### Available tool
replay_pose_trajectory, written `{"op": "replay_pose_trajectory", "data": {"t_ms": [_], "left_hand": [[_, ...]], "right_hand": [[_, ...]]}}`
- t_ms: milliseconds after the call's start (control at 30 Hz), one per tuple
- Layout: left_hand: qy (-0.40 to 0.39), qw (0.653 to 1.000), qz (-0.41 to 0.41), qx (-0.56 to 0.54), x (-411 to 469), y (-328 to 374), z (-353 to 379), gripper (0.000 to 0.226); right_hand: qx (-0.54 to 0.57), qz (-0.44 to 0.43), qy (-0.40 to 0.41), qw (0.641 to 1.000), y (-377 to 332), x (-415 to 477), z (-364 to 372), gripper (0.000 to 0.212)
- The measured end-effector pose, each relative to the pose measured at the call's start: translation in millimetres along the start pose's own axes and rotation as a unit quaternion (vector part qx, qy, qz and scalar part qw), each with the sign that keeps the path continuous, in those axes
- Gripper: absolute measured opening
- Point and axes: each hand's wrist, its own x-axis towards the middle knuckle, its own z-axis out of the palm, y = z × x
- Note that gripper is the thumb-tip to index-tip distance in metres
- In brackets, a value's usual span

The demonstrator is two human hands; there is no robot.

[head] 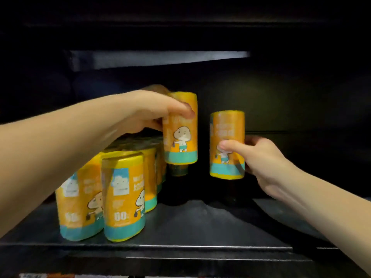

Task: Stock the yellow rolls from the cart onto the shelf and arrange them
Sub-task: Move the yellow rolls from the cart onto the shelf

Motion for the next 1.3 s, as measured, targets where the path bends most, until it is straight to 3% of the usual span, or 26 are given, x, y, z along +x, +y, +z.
{"op": "replay_pose_trajectory", "data": {"t_ms": [300, 600, 867, 1300], "left_hand": [[-0.015, 0.994, -0.008, 0.111, 51.0, -6.5, -9.2, 0.043], [-0.079, 0.971, -0.058, 0.219, 94.8, -24.6, -6.8, 0.055], [-0.085, 0.917, -0.038, 0.387, 106.5, -44.5, 9.6, 0.064], [-0.109, 0.894, -0.013, 0.434, 108.8, -62.3, 20.9, 0.059]], "right_hand": [[-0.176, 0.007, -0.004, 0.984, 10.4, 65.7, 24.3, 0.042], [-0.221, 0.053, -0.043, 0.973, 25.6, 115.6, 41.6, 0.063], [-0.256, 0.088, -0.03, 0.962, 45.4, 136.1, 53.7, 0.055], [-0.268, 0.107, -0.044, 0.956, 55.1, 148.1, 66.2, 0.043]]}}
